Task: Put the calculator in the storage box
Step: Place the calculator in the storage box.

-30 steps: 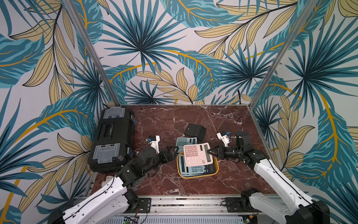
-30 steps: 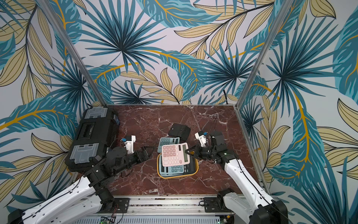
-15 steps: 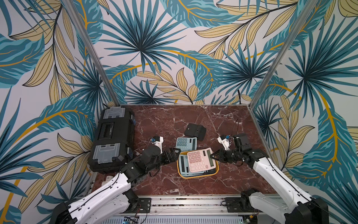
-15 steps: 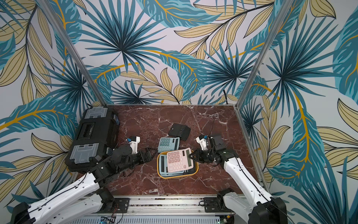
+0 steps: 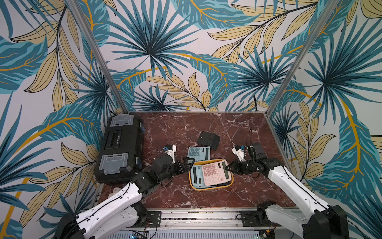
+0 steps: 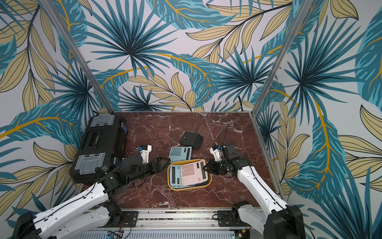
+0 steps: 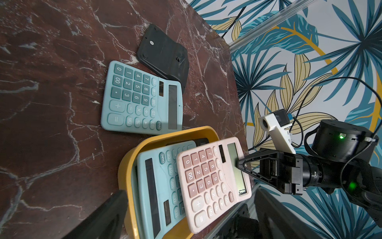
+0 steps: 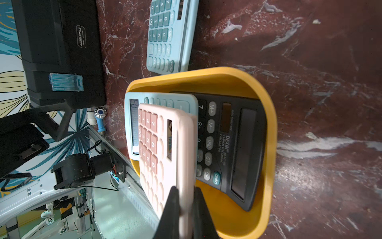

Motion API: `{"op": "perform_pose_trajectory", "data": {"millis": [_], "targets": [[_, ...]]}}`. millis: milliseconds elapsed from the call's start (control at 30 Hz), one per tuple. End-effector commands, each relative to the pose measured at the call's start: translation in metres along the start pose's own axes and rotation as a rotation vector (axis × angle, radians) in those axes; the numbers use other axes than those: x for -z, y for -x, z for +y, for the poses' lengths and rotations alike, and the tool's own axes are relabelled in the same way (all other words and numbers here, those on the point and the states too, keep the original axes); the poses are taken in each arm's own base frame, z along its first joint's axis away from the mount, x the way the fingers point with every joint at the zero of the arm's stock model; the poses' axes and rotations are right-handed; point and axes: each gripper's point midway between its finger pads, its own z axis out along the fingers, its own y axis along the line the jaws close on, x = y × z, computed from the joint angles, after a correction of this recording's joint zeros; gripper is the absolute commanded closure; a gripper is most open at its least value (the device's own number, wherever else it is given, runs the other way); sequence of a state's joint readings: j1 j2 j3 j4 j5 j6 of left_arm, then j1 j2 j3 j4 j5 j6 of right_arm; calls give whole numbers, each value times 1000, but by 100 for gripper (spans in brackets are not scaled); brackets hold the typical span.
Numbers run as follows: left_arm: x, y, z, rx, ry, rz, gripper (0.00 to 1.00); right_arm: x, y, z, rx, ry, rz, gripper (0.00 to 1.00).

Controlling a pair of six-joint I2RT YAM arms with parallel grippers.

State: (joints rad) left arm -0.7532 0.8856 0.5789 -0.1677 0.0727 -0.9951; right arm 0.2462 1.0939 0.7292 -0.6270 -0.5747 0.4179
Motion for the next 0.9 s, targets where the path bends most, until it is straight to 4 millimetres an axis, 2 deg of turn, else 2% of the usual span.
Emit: {"op": "perform_pose_trajectory", "data": {"millis": [0,333,700,867], "targets": [[-2,-3,0,-3,-17,7,0,-2,-1,-6,7,-24,8,100],[-2,-3,-1,-3,-25,6,0,-5,0,-15,-1,-64,16,98],[-2,-4,-1,-3,-27,8,0,-11,2,-26,-10,-114,32,73],[-2,-4,-1,-4,-28,8,0,-12,3,-29,-12,-128,35,72]]}}
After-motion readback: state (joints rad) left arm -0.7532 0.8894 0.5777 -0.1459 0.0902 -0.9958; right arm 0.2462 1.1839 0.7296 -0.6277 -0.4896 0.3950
